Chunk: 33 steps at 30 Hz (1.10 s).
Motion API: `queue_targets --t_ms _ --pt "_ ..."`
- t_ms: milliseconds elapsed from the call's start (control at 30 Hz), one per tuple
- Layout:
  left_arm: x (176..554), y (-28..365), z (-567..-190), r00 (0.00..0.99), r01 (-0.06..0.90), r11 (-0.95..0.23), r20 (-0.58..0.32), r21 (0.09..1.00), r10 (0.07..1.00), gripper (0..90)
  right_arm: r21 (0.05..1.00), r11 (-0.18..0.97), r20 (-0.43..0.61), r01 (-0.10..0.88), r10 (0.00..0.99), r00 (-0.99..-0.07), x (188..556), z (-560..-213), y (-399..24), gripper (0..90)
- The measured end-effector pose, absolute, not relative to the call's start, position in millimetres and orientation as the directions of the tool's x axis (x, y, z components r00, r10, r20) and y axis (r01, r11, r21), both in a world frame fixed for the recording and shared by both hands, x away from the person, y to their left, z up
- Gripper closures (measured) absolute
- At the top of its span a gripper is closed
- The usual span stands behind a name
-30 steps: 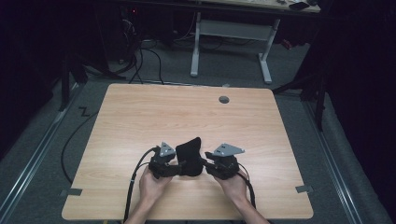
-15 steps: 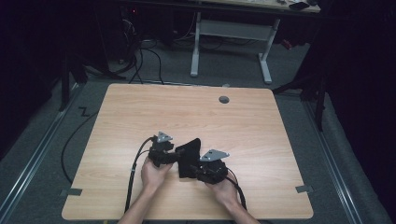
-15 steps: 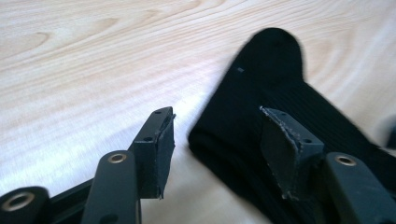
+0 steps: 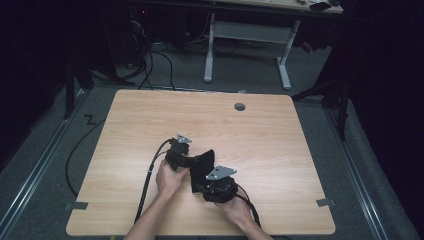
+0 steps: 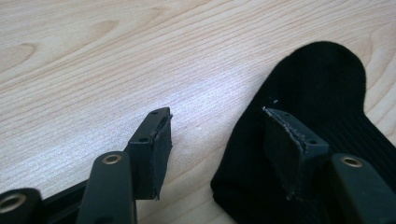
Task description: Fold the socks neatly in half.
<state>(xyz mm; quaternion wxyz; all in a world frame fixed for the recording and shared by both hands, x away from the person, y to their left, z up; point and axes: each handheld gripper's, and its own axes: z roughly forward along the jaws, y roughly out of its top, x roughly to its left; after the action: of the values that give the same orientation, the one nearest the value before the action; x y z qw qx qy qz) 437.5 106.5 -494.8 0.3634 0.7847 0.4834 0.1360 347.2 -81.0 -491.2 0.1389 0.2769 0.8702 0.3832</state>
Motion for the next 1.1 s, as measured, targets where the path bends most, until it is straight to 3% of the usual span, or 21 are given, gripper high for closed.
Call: queue_targets --t_ms 100,333,767,933,1100 --pt "437 109 -492 0.496 0.651 -0.260 -0.141 0.713 0.857 43.2 0.798 0.448 0.053 0.404 0.616 -0.786 350 -479 -94 53.5" --pt "440 105 -489 0.531 0.642 -0.270 -0.162 0.717 0.832 42.1 0.752 0.496 0.025 0.434 0.636 -0.771 360 -488 -98 62.6" --pt "441 98 -491 0.574 0.652 -0.356 -0.129 0.669 0.808 46.7 0.756 0.505 0.002 0.416 0.634 -0.773 356 -500 -104 59.3" --pt "437 107 -489 0.558 0.661 -0.328 -0.150 0.675 0.816 46.3 0.755 0.506 0.001 0.417 0.635 -0.772 357 -500 -104 58.9" --pt "436 107 -492 0.569 0.653 -0.337 -0.147 0.678 0.809 53.0 0.758 0.499 0.007 0.421 0.639 -0.769 359 -501 -104 57.4"
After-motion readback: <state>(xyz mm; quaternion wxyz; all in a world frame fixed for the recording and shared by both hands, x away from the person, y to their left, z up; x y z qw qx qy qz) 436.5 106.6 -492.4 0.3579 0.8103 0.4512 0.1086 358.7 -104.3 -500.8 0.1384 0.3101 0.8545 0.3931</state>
